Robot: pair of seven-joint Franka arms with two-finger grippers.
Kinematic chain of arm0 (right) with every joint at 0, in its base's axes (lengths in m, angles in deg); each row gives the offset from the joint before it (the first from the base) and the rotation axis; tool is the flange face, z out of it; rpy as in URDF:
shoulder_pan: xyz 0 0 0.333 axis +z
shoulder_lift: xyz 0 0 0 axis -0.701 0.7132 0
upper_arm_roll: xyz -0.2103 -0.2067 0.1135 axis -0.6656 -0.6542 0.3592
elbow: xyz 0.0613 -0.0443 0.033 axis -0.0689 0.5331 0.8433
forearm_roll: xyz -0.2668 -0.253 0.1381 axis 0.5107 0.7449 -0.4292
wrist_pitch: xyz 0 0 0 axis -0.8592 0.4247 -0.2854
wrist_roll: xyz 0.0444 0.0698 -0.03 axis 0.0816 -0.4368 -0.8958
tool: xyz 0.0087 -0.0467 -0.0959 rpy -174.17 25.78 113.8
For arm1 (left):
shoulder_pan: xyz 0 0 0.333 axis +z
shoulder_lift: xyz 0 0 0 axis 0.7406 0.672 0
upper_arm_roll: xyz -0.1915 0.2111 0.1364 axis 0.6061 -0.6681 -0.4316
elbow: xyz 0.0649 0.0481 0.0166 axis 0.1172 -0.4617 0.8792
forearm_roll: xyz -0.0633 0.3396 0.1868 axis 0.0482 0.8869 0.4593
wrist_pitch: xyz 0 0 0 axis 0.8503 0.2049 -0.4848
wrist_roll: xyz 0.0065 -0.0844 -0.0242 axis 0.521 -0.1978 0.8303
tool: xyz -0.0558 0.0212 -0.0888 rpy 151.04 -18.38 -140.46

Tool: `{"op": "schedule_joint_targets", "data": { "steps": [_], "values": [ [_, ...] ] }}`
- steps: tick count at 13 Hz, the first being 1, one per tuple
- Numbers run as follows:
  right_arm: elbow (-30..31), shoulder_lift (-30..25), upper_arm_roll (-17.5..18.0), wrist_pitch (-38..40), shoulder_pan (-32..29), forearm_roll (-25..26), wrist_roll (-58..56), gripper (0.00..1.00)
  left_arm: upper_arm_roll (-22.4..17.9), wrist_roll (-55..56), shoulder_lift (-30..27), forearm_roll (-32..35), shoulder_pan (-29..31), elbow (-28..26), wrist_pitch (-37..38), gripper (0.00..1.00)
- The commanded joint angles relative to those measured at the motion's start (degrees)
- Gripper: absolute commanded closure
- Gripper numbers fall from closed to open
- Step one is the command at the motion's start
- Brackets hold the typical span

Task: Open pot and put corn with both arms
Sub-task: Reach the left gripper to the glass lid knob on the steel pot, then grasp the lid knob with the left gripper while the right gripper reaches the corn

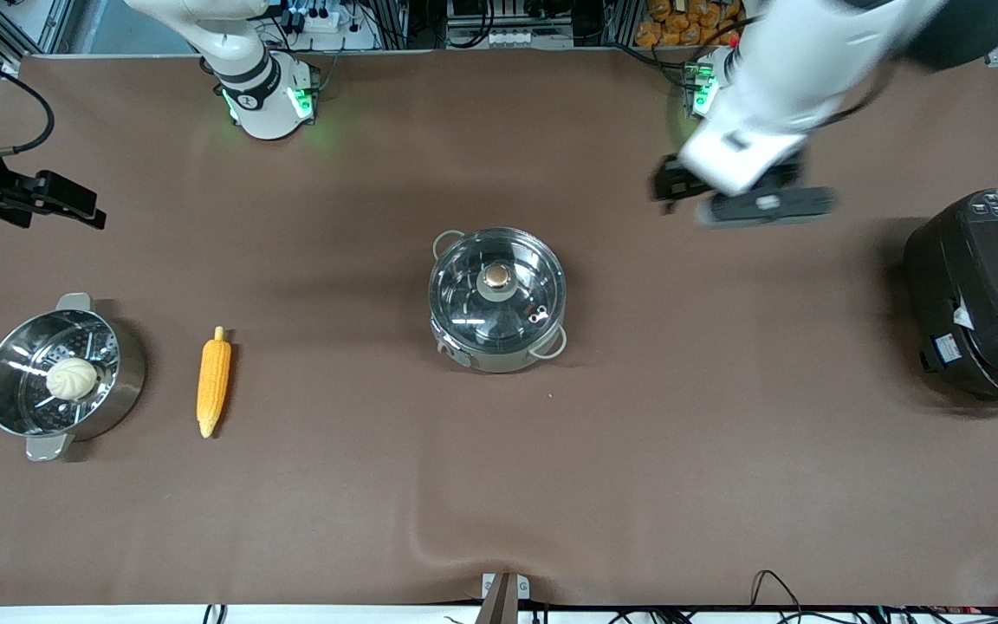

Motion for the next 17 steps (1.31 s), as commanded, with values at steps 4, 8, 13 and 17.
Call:
{"op": "schedule_joint_targets", "data": {
  "steps": [4, 8, 13, 17],
  "values": [
    [-1.5, 3.6, 0.7, -1.0, -3.7, 1.4, -0.6, 0.0, -1.1, 24.8, 19.9, -0.5, -12.8, 12.0, -11.2, 0.0],
    [-2.3, 7.1, 0.7, -8.4, -6.9, 0.1, -0.5, 0.0, -1.8, 33.5, 24.4, 1.9, -16.8, 12.1, -18.5, 0.0],
    [-1.2, 19.2, 0.7, -15.1, -6.5, 0.0, 0.2, 0.0, -6.3, 34.0, 28.1, 2.1, -21.0, 11.9, -20.2, 0.15],
    [-0.1, 25.5, 0.7, -21.2, -3.2, 0.8, 3.7, 0.0, -6.1, 33.9, 28.3, 4.2, -21.2, 11.4, -19.6, 0.17]
  ]
}}
